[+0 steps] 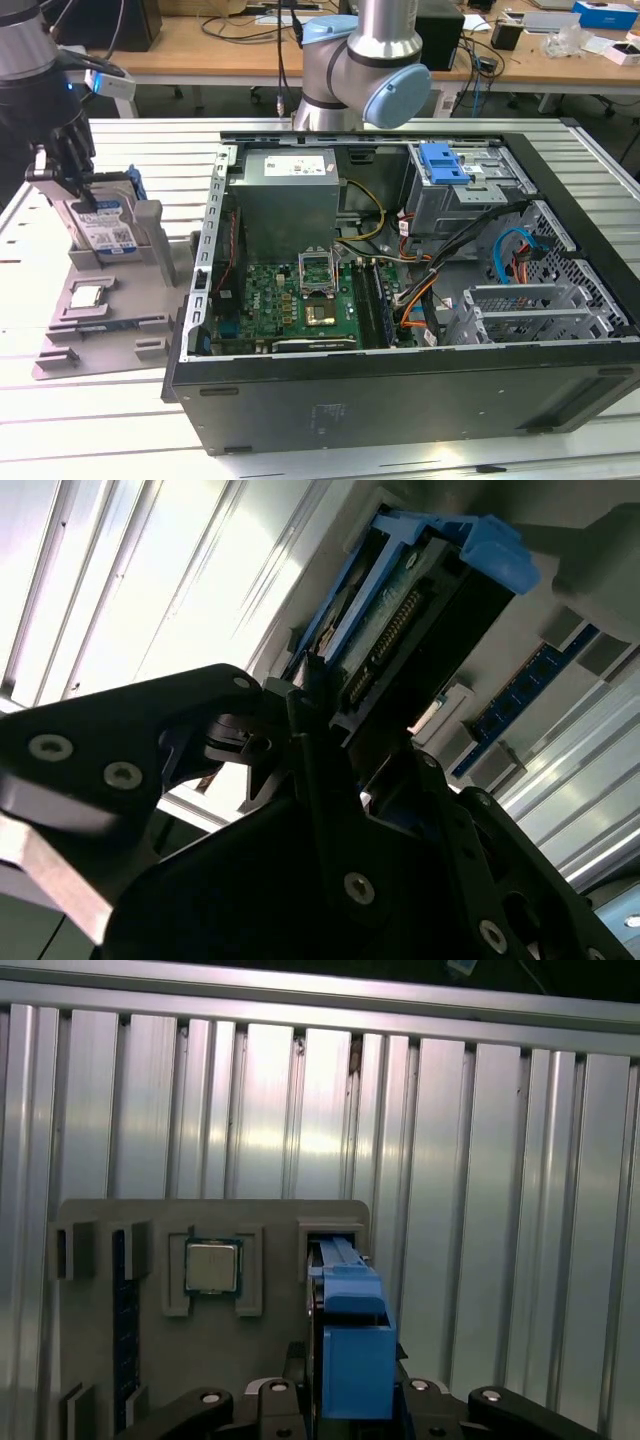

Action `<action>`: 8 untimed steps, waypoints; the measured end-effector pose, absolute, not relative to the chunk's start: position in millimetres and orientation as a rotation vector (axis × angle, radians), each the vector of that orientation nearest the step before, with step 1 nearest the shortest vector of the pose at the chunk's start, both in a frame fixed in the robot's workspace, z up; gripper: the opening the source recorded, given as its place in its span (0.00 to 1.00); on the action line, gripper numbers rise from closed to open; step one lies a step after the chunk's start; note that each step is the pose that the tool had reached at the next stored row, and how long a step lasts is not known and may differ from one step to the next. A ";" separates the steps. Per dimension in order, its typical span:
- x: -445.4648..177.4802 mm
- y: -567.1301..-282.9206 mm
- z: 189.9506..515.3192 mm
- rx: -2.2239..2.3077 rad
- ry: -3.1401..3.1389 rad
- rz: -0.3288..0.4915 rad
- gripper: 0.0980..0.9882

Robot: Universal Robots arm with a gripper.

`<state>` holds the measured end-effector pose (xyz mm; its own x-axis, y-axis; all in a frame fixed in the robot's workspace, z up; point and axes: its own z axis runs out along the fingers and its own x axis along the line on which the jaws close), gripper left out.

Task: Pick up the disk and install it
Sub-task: 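Pick up the disk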

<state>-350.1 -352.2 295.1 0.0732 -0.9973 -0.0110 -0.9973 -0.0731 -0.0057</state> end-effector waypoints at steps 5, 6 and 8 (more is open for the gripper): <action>-350.2 -351.9 301.5 -2.293 2.131 0.007 0.30; -350.1 -351.9 302.4 -2.293 2.131 0.007 0.30; -350.1 -351.8 304.3 -2.293 2.131 0.007 0.30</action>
<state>-350.1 -351.8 304.3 0.0732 -0.9973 -0.0110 -0.9973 -0.0731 -0.0057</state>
